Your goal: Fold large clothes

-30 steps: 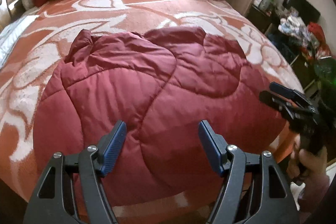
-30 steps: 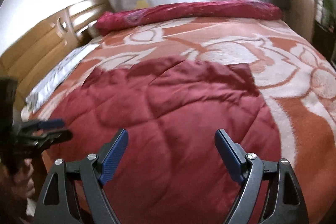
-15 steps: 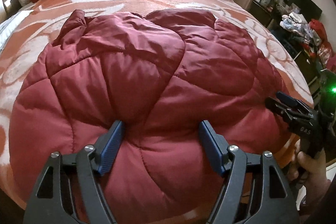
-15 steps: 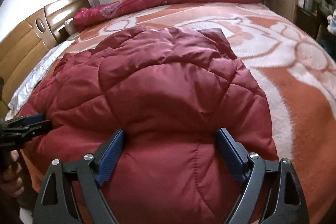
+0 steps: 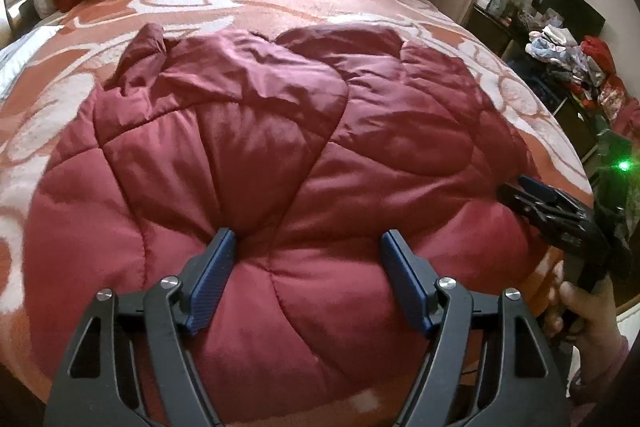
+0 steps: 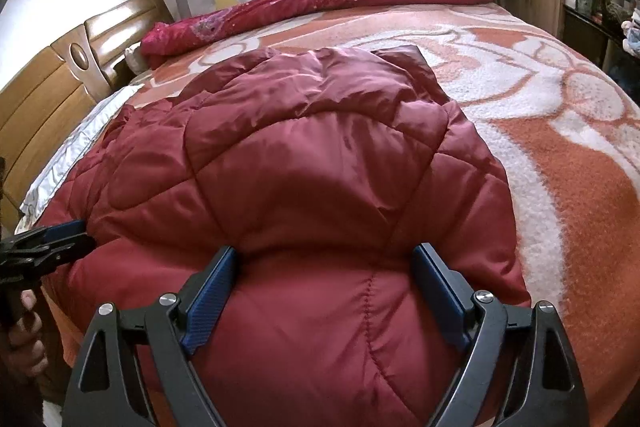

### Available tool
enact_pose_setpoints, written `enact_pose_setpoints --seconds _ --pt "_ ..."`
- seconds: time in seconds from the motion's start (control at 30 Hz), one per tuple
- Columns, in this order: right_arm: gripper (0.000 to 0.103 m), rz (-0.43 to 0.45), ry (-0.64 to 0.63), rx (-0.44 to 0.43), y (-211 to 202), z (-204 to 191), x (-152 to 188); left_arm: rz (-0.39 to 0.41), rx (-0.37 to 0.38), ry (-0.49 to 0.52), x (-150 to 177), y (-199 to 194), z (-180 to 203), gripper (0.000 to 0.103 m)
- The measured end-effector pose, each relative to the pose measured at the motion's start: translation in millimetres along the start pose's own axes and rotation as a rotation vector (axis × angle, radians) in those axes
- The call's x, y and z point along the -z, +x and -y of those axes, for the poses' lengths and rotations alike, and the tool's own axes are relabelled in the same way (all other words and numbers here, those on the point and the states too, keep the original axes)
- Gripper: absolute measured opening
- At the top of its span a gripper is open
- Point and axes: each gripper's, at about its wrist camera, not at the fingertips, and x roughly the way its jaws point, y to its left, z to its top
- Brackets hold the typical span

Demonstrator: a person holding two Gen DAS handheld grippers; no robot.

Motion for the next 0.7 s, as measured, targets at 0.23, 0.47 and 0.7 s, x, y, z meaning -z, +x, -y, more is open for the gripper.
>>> enact_pose_setpoints --seconds 0.23,0.47,0.7 --pt "0.088 0.011 -0.002 -0.001 1 0 1 0.05 -0.007 -0.025 6 -27 -8 0.075" --pt "0.088 0.031 -0.017 0.006 -5 -4 4 0.024 -0.098 0.028 13 -4 -2 0.077" --pt "0.088 0.077 -0.124 -0.023 -42 -38 3 0.009 -0.095 0.021 7 0 -3 0.081"
